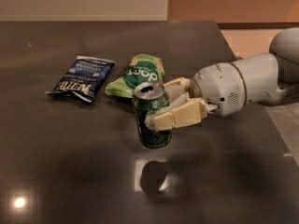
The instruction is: Place green can upright
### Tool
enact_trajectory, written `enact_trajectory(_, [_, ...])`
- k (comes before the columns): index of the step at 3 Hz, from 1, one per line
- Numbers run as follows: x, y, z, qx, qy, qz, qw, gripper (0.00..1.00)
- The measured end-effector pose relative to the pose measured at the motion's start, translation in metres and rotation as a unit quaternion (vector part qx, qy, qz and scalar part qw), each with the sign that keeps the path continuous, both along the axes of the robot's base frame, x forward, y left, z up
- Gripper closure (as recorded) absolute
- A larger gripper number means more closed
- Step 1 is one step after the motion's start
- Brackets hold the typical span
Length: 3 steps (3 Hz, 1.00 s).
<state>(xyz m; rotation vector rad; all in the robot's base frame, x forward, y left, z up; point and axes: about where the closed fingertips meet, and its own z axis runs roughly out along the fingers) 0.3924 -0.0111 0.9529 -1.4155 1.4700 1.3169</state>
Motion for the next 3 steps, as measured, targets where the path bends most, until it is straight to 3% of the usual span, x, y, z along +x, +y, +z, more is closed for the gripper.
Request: enact_trajectory(3, [-0.007, 0.006, -0.027, 0.041, -0.031, 0.039, 0.9979, 1.00])
